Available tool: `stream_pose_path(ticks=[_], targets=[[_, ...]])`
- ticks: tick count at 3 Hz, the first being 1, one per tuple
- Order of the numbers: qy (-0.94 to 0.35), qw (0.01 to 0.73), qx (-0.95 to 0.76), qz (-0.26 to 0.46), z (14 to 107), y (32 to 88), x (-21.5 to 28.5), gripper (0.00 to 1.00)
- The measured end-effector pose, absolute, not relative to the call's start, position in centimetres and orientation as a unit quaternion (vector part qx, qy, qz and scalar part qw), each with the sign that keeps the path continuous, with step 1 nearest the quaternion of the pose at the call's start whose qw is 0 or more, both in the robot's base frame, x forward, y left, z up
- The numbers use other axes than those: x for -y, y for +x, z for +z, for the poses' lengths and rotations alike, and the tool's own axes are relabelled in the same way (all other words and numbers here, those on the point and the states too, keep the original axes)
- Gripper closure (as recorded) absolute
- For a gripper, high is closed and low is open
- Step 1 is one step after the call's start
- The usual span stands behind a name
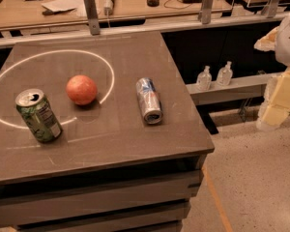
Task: Knock green can over
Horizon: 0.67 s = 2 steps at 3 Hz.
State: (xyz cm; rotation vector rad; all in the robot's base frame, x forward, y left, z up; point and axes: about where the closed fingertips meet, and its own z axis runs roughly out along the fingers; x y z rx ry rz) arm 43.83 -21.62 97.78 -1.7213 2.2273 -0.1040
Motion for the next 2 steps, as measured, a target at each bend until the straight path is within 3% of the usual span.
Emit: stream_pose_path(ticks=[2], targets=[[-0.611,0.166,-0.774,-0.020,97.1,44.3,19.6,0.00]])
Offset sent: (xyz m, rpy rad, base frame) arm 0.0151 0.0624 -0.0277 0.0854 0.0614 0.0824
